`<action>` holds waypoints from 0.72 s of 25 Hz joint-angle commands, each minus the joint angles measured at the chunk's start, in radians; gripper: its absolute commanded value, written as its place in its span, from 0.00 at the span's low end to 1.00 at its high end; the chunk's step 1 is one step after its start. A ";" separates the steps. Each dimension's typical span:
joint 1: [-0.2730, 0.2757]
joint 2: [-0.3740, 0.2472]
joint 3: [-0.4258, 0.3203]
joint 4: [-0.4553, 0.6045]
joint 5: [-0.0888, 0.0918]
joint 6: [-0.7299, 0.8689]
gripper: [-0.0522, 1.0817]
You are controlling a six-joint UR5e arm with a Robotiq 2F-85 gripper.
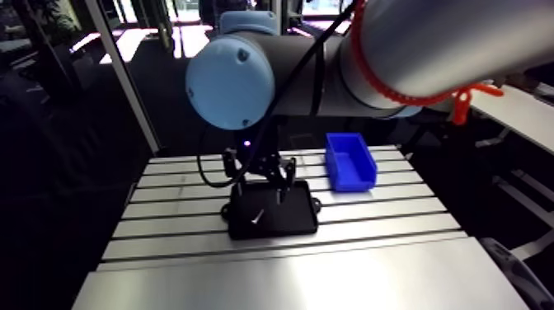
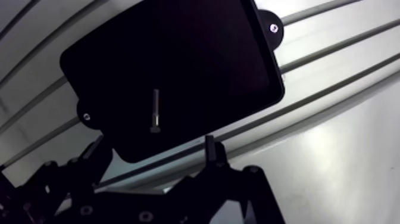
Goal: Pick up the M10 bolt from the tray and put it into the blue bin.
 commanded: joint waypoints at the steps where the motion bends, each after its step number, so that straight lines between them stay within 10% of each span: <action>1: 0.001 0.025 0.024 -0.049 0.000 -0.001 0.27; 18: 0.001 0.073 0.035 -0.095 0.000 -0.001 0.32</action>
